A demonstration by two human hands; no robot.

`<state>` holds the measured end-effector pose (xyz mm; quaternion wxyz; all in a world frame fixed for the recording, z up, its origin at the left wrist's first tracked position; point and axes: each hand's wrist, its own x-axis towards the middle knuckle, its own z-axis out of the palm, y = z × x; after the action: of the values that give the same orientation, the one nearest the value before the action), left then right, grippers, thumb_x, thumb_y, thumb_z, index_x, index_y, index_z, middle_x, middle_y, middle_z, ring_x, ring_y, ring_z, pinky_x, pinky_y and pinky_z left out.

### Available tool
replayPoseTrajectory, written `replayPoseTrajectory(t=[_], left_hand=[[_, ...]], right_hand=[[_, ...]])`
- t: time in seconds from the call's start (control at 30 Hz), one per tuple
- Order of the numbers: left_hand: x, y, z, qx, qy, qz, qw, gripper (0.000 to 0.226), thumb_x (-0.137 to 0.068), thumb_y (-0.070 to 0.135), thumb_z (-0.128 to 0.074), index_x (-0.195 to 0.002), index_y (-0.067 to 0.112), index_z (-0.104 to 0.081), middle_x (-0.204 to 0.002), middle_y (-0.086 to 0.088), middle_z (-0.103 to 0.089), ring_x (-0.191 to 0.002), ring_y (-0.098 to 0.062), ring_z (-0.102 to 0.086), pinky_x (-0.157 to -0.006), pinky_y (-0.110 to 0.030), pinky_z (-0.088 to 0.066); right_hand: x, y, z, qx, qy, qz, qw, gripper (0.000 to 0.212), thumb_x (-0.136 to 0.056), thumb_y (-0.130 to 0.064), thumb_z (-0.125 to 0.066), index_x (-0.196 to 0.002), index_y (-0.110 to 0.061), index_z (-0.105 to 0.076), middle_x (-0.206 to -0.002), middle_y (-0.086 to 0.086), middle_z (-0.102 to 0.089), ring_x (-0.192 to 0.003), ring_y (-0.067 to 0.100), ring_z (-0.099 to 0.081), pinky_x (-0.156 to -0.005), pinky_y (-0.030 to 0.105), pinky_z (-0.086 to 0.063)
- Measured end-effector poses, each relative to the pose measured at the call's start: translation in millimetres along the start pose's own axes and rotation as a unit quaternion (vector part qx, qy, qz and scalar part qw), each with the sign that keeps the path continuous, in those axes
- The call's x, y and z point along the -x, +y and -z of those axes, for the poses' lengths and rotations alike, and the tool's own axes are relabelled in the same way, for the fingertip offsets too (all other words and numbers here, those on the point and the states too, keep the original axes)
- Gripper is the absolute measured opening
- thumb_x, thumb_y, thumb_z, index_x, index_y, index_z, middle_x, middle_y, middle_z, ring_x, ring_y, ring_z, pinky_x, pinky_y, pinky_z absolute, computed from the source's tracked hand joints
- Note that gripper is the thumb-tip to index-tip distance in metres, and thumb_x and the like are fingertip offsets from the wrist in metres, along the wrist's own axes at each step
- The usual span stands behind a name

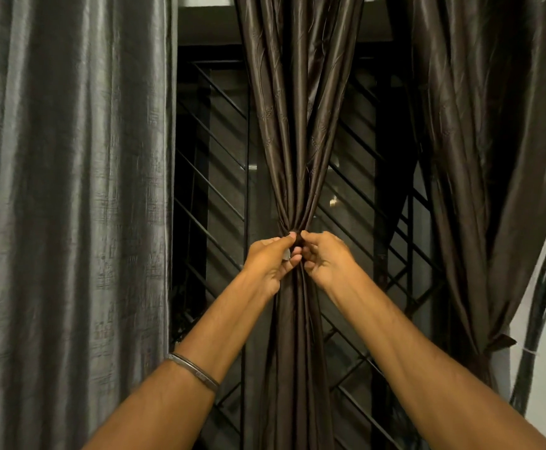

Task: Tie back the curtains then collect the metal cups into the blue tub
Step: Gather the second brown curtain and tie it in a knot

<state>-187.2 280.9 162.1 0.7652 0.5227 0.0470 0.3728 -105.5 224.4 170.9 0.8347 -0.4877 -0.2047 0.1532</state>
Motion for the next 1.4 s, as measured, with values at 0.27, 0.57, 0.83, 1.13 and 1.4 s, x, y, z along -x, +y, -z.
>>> replayPoseTrajectory(t=[0.27, 0.57, 0.83, 1.13, 1.4], left_hand=[[-4.1, -6.9, 5.2, 0.061, 0.031, 0.042, 0.997, 0.012, -0.093, 0.002, -0.061, -0.081, 0.002, -0.059, -0.075, -0.011, -0.059, -0.059, -0.012, -0.062, -0.044, -0.016, -0.053], [-3.6, -9.5, 6.3, 0.073, 0.015, 0.037, 0.997, 0.007, -0.093, 0.001, -0.06, -0.1, 0.0, -0.063, -0.084, -0.009, -0.063, -0.07, -0.012, -0.06, -0.051, -0.015, -0.055], [-5.2, -14.6, 7.5, 0.016, 0.012, -0.015, 1.0, 0.028, -0.092, 0.004, -0.064, -0.118, -0.005, -0.06, -0.078, -0.004, -0.062, -0.059, -0.005, -0.062, -0.055, -0.014, -0.055], [-8.3, -4.8, 6.1, -0.135, 0.033, -0.124, 0.982, 0.011, -0.091, 0.011, -0.066, -0.098, 0.003, -0.067, -0.068, -0.002, -0.059, -0.056, -0.006, -0.058, -0.053, -0.014, -0.054], [-15.9, -1.0, 31.7, -0.185, 0.041, -0.134, 0.973, 0.009, -0.093, 0.011, -0.065, -0.097, 0.005, -0.07, -0.073, -0.004, -0.063, -0.056, -0.007, -0.056, -0.053, -0.016, -0.054]], right_hand=[[3.2, 5.5, 10.2, -0.148, -0.072, 0.01, 0.986, 0.051, -0.085, 0.016, -0.046, -0.119, -0.021, -0.04, -0.059, 0.002, -0.04, -0.037, 0.006, -0.039, -0.034, 0.019, -0.029], [13.6, 1.9, 27.7, 0.155, -0.167, 0.188, 0.955, 0.028, -0.088, -0.008, -0.067, -0.112, -0.023, -0.067, -0.09, -0.002, -0.071, -0.078, 0.005, -0.066, -0.067, 0.022, -0.05], [-3.5, -6.1, 22.6, 0.347, -0.045, 0.335, 0.875, 0.004, -0.083, -0.026, -0.076, -0.08, -0.028, -0.075, -0.089, -0.006, -0.072, -0.088, 0.006, -0.067, -0.081, 0.026, -0.055], [-11.1, -40.2, 24.3, 0.356, 0.031, 0.376, 0.855, 0.012, -0.09, -0.017, -0.068, -0.078, -0.017, -0.066, -0.075, -0.003, -0.068, -0.07, 0.009, -0.065, -0.066, 0.023, -0.051], [-28.1, -53.3, 28.6, 0.261, 0.054, 0.293, 0.918, 0.009, -0.096, -0.013, -0.061, -0.088, -0.009, -0.064, -0.071, 0.006, -0.067, -0.057, 0.011, -0.065, -0.061, 0.031, -0.058]])
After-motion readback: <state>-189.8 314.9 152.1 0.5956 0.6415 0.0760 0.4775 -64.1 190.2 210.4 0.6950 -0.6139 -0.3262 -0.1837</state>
